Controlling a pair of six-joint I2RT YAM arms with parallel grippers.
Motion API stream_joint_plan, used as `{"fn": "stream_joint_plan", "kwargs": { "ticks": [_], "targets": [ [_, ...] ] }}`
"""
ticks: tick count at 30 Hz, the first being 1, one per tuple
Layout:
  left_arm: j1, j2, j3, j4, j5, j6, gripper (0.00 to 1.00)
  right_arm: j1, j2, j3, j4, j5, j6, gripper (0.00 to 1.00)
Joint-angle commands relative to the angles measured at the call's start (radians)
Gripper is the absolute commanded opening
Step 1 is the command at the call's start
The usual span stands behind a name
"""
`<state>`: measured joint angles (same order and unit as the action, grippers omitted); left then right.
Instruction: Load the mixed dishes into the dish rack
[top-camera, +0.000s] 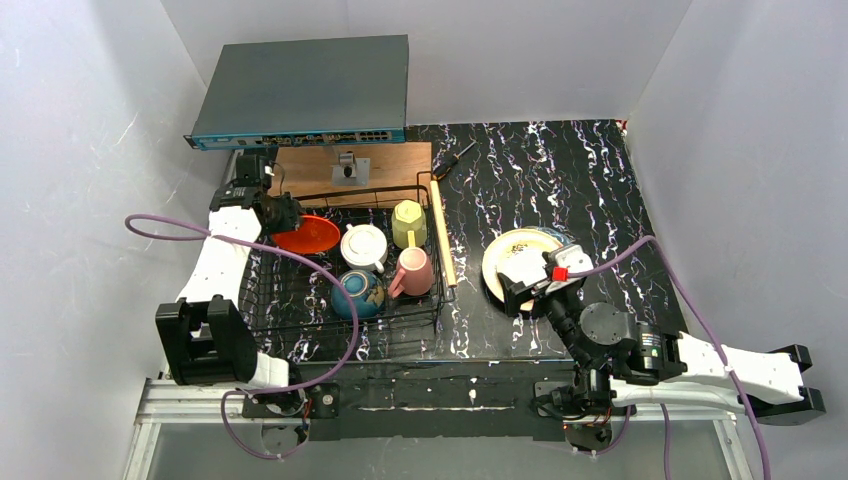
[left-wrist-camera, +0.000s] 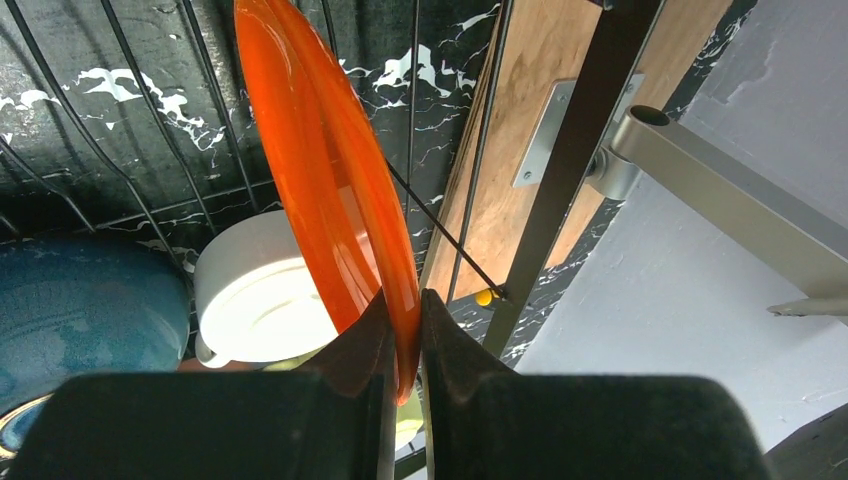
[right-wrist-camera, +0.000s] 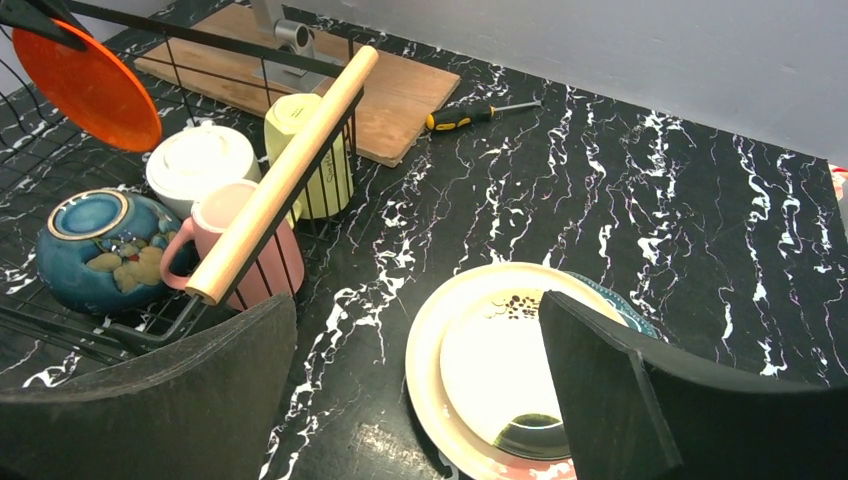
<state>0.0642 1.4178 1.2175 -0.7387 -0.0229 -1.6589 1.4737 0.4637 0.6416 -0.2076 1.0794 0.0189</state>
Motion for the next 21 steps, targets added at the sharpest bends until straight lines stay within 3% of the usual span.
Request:
{"fn": "stream_joint_plan", "kwargs": {
  "ticks": [1,7,21],
  "targets": [
    [0.018,0.000,0.005,0.016,-0.034,0.012,0.00,-0.003,-0.003,-0.009,0.045,0.028,-0.011,0.98],
    [0.023,0.029,0.022,0.032,-0.017,0.050,0.00,-0.004,0.003,-0.011,0.050,0.026,-0.016,0.98],
    [0.028,-0.066,0.023,-0.029,-0.024,0.085,0.00,-0.006,-0.014,-0.040,0.078,0.017,-0.002,0.98]
  ]
}}
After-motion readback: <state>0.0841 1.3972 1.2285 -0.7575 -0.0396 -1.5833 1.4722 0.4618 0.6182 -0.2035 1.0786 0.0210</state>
